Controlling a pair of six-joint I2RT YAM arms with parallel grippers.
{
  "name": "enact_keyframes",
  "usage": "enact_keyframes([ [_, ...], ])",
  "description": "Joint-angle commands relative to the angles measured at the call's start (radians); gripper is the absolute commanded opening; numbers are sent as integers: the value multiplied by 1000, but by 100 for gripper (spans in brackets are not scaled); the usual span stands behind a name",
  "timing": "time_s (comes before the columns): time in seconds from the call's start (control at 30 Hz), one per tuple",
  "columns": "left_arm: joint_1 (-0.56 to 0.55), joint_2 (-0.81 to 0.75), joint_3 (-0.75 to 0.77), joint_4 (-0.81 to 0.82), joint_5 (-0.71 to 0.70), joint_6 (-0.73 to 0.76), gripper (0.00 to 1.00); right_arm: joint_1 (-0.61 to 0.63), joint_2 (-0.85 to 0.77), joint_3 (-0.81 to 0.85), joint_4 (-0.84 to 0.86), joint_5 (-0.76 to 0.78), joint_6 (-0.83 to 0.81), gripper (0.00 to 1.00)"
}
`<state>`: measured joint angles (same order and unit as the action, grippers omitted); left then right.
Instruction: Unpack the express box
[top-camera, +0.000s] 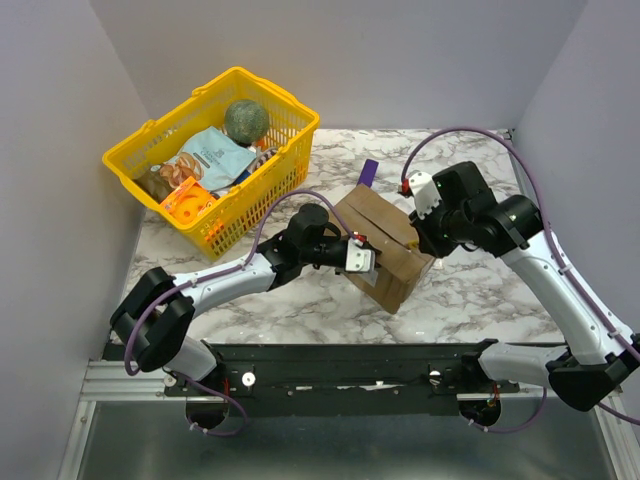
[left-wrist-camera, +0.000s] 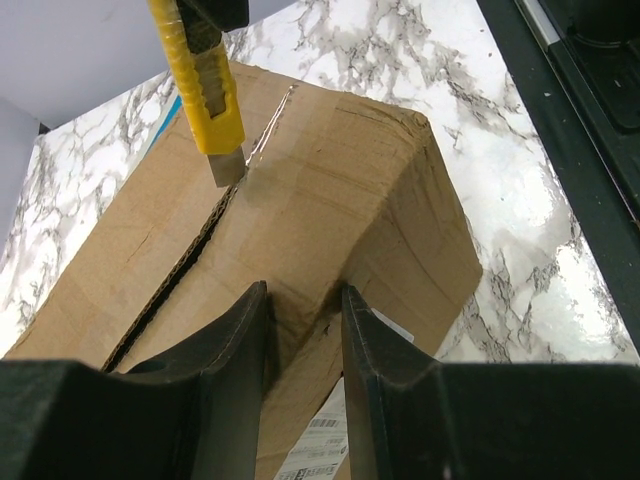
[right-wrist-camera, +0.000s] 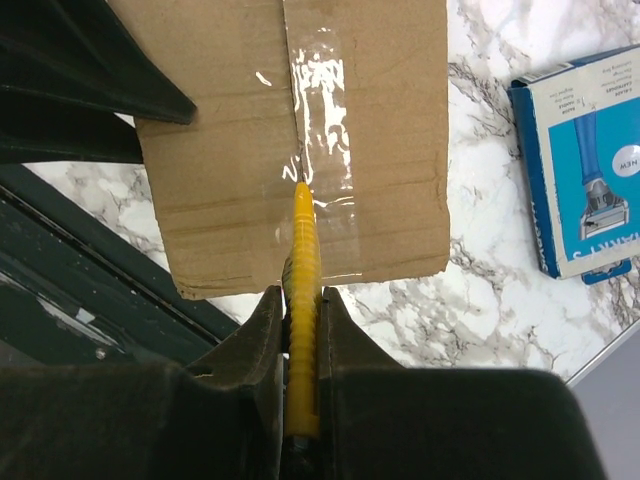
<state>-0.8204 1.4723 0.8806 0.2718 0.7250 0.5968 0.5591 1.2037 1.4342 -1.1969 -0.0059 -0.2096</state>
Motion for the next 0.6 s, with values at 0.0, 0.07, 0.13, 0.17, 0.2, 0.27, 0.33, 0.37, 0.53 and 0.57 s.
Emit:
enact_keyframes([
  [0.0,23,39,-40,-85,-173,-48,7,-21,2,15,-188,14,-56,1],
  [0.07,24,40,-42,-74,-191,-49,6,-25,-3,14,-196,18,-60,0],
  [0.13,26,42,-45,-71,-211,-46,4,-28,-10,19,-210,17,-70,0],
  [0.17,26,39,-48,-69,-216,-45,4,-33,-12,19,-216,17,-71,0],
  [0.2,27,39,-51,-68,-216,-42,4,-36,-16,22,-222,15,-73,1],
  [0.27,29,36,-52,-69,-214,-32,3,-48,-19,23,-236,12,-82,0],
  [0.33,29,34,-58,-72,-211,-25,3,-54,-23,26,-250,14,-89,0],
  [0.37,29,33,-58,-74,-211,-23,3,-62,-23,28,-254,18,-91,0],
  [0.53,29,37,-62,-79,-216,-20,2,-91,-24,49,-283,11,-111,1],
  [0.57,29,36,-61,-79,-217,-20,2,-94,-26,55,-288,11,-111,0],
])
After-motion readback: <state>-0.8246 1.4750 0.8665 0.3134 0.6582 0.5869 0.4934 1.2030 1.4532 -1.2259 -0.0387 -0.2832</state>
